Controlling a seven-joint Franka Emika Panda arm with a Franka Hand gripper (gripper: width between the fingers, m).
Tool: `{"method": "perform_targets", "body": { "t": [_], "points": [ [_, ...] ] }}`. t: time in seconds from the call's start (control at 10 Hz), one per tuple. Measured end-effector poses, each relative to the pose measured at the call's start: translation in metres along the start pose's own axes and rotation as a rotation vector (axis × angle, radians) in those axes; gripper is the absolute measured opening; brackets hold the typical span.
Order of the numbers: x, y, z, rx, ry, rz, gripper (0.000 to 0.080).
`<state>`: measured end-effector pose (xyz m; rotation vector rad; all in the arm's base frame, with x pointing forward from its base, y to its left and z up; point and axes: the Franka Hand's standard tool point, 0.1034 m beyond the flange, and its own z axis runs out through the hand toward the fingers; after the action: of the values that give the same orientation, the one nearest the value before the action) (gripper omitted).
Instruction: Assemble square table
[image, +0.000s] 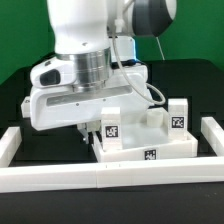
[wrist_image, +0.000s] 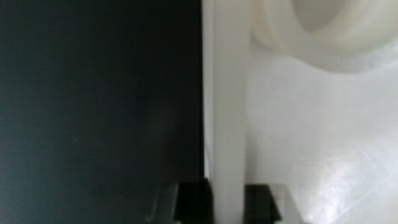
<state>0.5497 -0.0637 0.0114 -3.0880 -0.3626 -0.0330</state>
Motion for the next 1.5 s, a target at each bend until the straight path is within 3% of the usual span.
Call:
{"method": "perform_targets", "body": {
  "t": [0.4, 0.5, 0.6, 1.0, 1.1, 1.2, 1.4, 1.5],
  "points": [
    [-0.001, 0.004, 0.000, -0.015, -0.009, -0.248, 0.0057],
    [0.005, 0.002, -0.002, -0.044, -0.004, -0.435, 0.0057],
    [0.011, -0.006, -0.002, -0.055, -0.001, -0.539, 0.0057],
    [0.009, 0.000, -0.002, -0.069, -0.022, -0.740, 0.0057],
    [0.023, -0.016, -0.004, -0.107, -0.017, -0.867, 0.0058],
    [0.042, -0.033, -0.008, -0.185, 0.031, -1.090, 0.0065],
    [0.038, -0.031, -0.007, -0.180, 0.032, -1.097, 0.0068],
    [0.038, -0.029, -0.008, -0.192, 0.016, -1.204, 0.0068]
  ]
}}
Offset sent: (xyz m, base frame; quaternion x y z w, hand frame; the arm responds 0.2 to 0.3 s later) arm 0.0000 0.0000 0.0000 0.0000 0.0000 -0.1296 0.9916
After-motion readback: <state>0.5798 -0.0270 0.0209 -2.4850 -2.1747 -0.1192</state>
